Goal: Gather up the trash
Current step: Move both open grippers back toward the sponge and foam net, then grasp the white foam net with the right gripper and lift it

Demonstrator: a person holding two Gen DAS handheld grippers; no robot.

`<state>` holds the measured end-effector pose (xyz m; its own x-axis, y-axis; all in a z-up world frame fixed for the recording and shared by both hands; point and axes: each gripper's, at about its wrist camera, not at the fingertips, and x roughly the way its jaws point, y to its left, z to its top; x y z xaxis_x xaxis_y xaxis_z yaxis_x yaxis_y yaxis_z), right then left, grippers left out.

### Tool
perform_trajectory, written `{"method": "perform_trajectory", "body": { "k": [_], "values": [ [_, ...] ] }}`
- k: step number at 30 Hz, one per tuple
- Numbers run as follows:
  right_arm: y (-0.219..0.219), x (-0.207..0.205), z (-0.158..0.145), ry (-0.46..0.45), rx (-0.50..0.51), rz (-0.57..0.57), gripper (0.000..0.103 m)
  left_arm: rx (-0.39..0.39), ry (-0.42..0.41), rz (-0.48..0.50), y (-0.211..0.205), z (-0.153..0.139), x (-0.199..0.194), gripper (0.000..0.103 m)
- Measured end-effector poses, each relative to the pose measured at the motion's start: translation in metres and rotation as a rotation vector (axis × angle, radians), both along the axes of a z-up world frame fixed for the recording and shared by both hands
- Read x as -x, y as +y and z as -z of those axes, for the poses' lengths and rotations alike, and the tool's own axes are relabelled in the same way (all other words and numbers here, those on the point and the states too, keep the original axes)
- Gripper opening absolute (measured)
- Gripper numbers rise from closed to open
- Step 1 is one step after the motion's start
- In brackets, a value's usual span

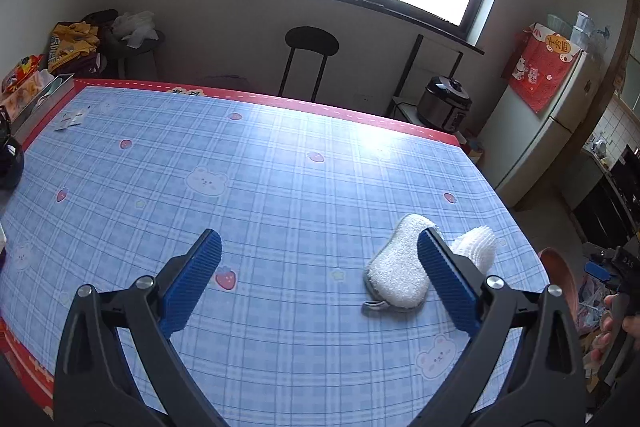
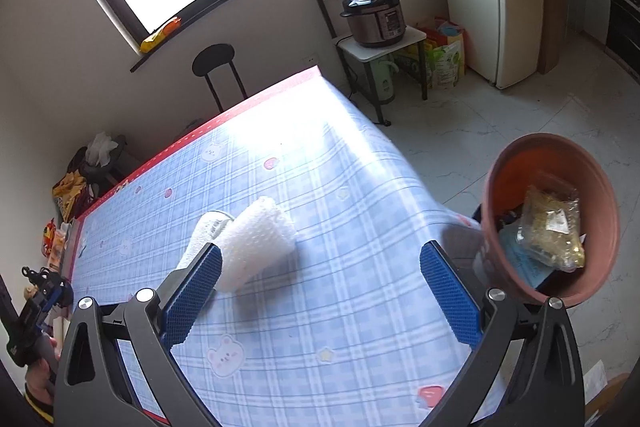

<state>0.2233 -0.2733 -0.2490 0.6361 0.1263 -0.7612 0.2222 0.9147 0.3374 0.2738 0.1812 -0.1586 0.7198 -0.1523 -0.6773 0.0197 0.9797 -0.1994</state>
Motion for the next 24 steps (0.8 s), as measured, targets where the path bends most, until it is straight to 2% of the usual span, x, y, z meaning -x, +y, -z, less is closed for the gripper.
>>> {"method": "perform_trajectory", "body": {
  "k": [6,9,16,19,21,22,23,24],
  "values": [
    [0.063,-0.059,0.045,0.065,-0.091,0.008,0.097,-0.016,-0.003,-0.077,0.057,0.013,0.013,0.097],
    [0.085,-0.08,0.067,0.124,-0.066,0.029,0.087,-0.01,0.009,-0.108,0.08,0.022,0.022,0.097],
    [0.106,-0.1,0.098,0.214,-0.005,0.093,0.083,0.012,0.033,-0.167,0.116,0.036,0.042,0.097],
    [0.111,-0.097,0.101,0.238,0.023,0.077,0.066,0.012,0.043,-0.166,0.119,0.04,0.046,0.097],
    [0.113,-0.091,0.097,0.231,0.022,0.055,0.048,0.013,0.047,-0.16,0.117,0.041,0.045,0.097],
    [0.112,-0.087,0.094,0.228,0.017,0.048,0.043,0.015,0.048,-0.154,0.115,0.042,0.045,0.097],
    [0.112,-0.083,0.092,0.223,0.011,0.041,0.032,0.018,0.05,-0.146,0.111,0.043,0.044,0.097],
    [0.111,-0.078,0.089,0.217,0.005,0.031,0.028,0.021,0.053,-0.134,0.106,0.044,0.042,0.097]
  ]
}}
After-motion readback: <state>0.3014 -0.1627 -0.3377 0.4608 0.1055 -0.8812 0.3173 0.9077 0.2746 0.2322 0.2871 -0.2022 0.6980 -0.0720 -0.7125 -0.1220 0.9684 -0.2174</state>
